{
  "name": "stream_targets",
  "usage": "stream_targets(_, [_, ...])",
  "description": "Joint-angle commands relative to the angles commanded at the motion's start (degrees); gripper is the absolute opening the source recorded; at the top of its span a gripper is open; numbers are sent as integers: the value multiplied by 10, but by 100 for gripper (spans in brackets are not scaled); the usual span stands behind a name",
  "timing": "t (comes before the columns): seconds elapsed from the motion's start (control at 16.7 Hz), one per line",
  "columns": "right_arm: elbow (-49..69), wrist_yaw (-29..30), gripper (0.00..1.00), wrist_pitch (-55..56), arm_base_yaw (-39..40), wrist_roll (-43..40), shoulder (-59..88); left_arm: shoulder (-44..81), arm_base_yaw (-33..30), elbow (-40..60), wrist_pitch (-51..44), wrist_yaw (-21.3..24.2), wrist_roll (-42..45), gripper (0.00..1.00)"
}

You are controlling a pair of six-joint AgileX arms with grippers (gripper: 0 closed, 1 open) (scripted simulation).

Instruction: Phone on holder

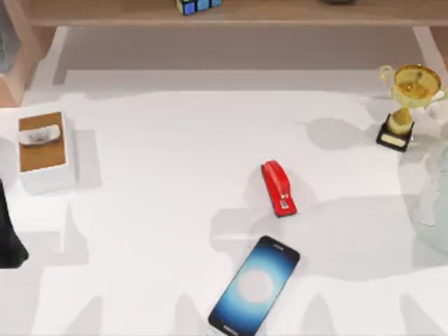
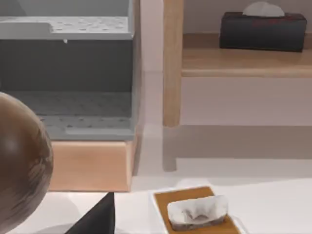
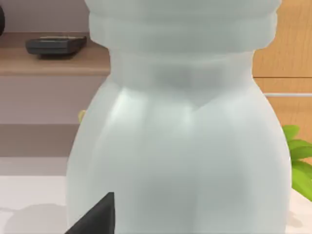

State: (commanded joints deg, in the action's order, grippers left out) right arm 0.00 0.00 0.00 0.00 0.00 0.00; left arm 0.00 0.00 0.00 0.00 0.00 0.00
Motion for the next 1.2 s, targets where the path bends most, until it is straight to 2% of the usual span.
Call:
stream_targets(0.24, [17, 1, 100, -5, 6, 12, 11, 0, 0, 0, 0, 0, 0, 100])
stream_targets(0.48, [123, 6, 100, -45, 40, 81, 85, 0, 0, 0, 0, 0, 0, 100])
stream_targets(0.78, [352, 13, 100, -152, 124, 230, 273, 0, 0, 0, 0, 0, 0, 100])
stream_targets(1.2, [640, 7, 100, -378, 294, 495, 679, 0, 0, 0, 0, 0, 0, 100])
